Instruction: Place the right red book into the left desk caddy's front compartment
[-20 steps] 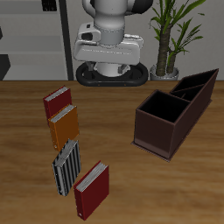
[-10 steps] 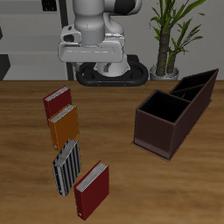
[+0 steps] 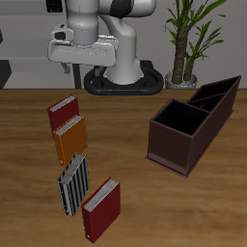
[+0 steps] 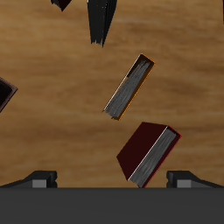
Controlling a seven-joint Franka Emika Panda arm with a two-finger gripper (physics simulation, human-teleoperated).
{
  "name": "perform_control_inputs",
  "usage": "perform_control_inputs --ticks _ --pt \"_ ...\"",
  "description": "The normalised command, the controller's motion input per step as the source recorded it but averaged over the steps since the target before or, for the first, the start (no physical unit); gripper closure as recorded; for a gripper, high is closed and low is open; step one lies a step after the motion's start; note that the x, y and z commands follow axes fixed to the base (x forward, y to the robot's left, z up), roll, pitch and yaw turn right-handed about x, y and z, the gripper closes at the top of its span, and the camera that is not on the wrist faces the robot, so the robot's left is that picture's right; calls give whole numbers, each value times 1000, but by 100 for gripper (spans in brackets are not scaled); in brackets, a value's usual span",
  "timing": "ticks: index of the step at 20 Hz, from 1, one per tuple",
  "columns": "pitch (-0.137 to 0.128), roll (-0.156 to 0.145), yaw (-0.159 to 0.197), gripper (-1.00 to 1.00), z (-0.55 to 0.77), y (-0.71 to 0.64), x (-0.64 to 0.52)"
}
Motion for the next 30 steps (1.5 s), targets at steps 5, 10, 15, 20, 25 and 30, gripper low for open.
perform_control_inputs --ticks 5,10,15,20,25,30 --pt "-23 -67 -28 -100 -17 -355 -186" --pt "-31 -53 -13 -100 -55 -306 -171" --pt "-37 -34 -24 -100 -18 -205 6" --pt "-25 -27 0 -100 -130 -91 116" --pt "-6 -21 -47 -100 -177 -195 56" --pt "2 -31 -50 -100 -197 -144 63"
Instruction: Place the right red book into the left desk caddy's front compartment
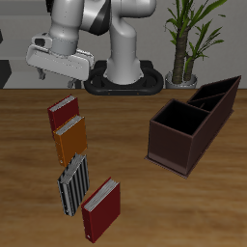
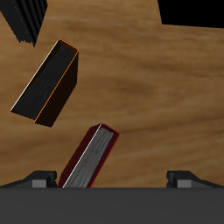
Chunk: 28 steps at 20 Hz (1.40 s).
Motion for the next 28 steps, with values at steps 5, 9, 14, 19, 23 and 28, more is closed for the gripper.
perform_control_inputs --ticks 5,9,14,19,23,28 --pt "3 -4 -49 -100 -237 -22 96" --pt "12 -16 -34 -100 -191 -21 79" --pt "9 0 -31 -100 -233 1 -5" --pt "20 -1 -16 -100 -268 22 34" --pt "37 4 -7 -100 -281 56 21" --pt "27 -24 -36 -100 -177 -72 43"
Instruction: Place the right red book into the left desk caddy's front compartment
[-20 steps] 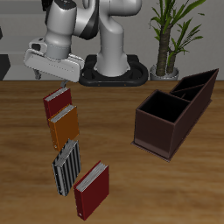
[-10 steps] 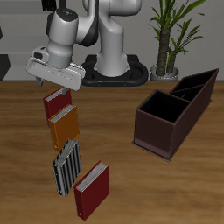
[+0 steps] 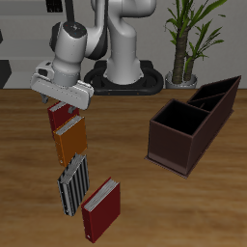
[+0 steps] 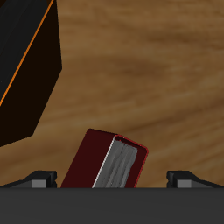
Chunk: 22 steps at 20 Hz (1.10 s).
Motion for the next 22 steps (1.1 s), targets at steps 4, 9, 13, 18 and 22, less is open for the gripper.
perform_control_inputs --ticks 4,9,13,18,22 --pt "26 8 -40 -100 -222 -80 28" --pt "-2 6 -15 100 -21 66 11" --pt "-19 -7 -8 100 124 16 -38" --pt "-40 -16 -6 100 269 105 -129" --pt "-28 -24 -6 100 234 159 -117"
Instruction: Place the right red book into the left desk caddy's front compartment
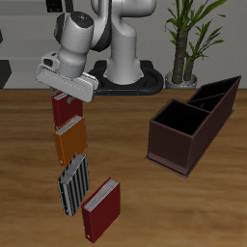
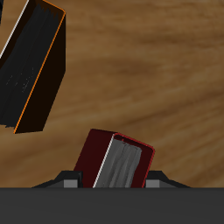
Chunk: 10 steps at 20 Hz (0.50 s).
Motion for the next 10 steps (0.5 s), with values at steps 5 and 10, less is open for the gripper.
perform_control_inputs --ticks 5,10 --pt "0 1 13 100 277 461 -173" --pt "-5 50 75 100 132 681 -81"
